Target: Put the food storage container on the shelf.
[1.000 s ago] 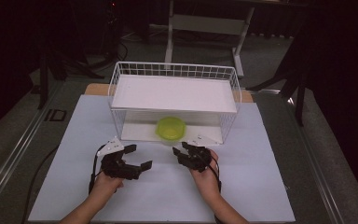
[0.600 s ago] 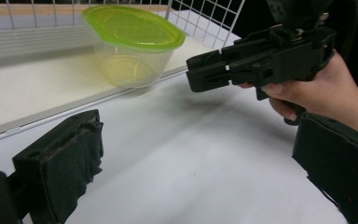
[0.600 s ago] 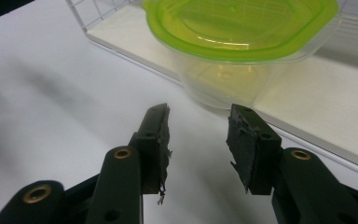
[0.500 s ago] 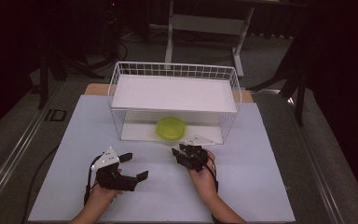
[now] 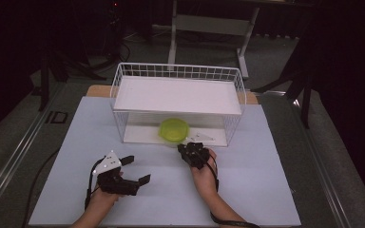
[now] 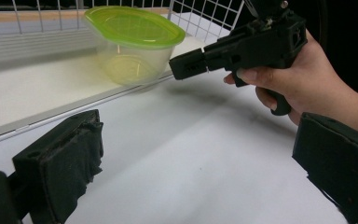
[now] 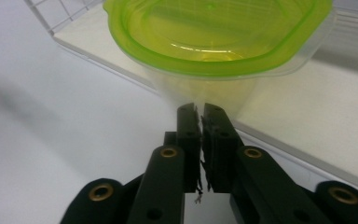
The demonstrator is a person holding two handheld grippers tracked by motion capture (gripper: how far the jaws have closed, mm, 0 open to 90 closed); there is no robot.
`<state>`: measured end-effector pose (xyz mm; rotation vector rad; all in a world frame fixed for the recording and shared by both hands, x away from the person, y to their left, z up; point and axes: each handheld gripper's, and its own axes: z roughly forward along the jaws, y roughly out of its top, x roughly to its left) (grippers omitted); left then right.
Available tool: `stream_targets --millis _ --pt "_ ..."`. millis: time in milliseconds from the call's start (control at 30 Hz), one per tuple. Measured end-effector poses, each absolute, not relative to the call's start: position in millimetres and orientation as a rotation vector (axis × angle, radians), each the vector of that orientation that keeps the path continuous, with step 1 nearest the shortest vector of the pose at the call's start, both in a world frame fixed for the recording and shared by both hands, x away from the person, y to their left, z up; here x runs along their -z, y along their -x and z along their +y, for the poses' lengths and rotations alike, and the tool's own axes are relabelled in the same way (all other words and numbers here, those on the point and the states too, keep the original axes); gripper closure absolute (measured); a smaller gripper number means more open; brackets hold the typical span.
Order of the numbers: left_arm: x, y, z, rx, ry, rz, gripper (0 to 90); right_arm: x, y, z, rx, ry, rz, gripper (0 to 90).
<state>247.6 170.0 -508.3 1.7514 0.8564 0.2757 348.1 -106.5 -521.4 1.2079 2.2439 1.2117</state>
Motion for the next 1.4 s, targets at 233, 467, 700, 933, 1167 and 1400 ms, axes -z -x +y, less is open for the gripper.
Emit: stream_targets --millis 233,467,700,933,1167,1400 --pt "508.8 -247.4 168.0 -0.284 -1.760 0.846 2.6 520.6 -353.5 -101.9 -1.210 -1.210 2.239 85.2" --pt "509.5 -246.6 166.5 -0.285 -1.765 0.837 2.6 517.9 -361.8 -95.7 -1.216 -1.219 2.220 84.6" --pt "509.0 -246.7 166.8 -0.288 -1.760 0.835 2.6 521.2 -371.7 -89.4 -1.230 -1.259 2.208 84.7" --pt "508.1 -246.7 167.9 -0.292 -1.748 0.837 2.6 523.6 -376.8 -79.0 -1.231 -1.257 2.214 84.0" --pt "507.4 -246.7 168.5 -0.293 -1.748 0.837 2.6 521.4 -386.6 -74.4 -1.232 -1.273 2.193 82.5" --pt "508.3 -247.4 167.3 -0.296 -1.762 0.829 2.6 522.4 -386.7 -74.2 -1.226 -1.269 2.199 80.3"
